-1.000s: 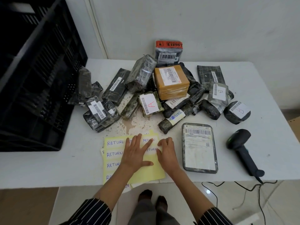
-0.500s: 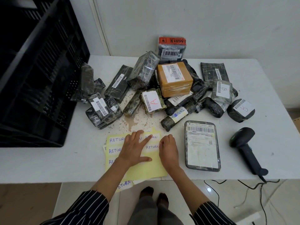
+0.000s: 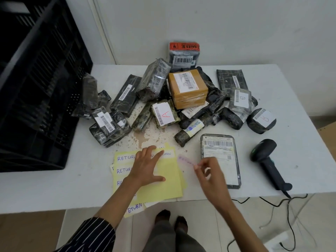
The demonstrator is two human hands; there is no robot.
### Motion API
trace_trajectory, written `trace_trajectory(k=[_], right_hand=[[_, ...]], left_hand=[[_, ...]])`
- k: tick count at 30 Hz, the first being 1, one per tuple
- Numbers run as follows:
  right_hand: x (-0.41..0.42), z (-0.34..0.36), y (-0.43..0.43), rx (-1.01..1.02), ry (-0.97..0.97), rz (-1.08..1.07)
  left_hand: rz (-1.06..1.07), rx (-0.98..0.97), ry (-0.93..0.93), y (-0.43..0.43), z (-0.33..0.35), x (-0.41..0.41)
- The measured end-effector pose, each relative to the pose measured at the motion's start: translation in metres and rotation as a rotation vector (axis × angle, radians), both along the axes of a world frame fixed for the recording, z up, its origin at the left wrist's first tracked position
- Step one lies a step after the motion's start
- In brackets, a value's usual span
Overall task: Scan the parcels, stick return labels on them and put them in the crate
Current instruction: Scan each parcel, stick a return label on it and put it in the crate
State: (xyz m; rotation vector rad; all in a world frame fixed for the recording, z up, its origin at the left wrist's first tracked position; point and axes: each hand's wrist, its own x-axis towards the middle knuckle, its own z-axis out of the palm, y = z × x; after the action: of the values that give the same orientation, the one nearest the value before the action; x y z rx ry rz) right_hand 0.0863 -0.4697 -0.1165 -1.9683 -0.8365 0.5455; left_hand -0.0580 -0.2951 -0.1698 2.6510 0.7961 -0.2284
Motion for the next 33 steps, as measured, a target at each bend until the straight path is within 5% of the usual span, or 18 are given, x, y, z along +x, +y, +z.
trace_trajectory(k=[6,12,18,28,33], right_hand=[[0.074,0.026,-0.043,-0.254,0.065,0.061],[0.109,0.022,-0.047,-0.444,0.109,0.197],[0.114,0.006,-0.039,-0.508,-0.046,0.262],[0.067,-0.036,-0.051,-0.263,-0.453,-0.119],[0.054,-0.045,-0.045,-0.171,-0.225,-0.295]], left_hand=[[0.015,0.000,-0.200,-0.032,0.026,0.028],[-0.192,-0.036,-0.398,-0.082,0.035,0.065],[-0.317,0.062,-0.380,-0.109,0.015,0.084],[-0.308,0.227,-0.269,-0.124,-0.016,0.074],[-0.262,0.215,-0.288,-0.131,-0.017,0.076]])
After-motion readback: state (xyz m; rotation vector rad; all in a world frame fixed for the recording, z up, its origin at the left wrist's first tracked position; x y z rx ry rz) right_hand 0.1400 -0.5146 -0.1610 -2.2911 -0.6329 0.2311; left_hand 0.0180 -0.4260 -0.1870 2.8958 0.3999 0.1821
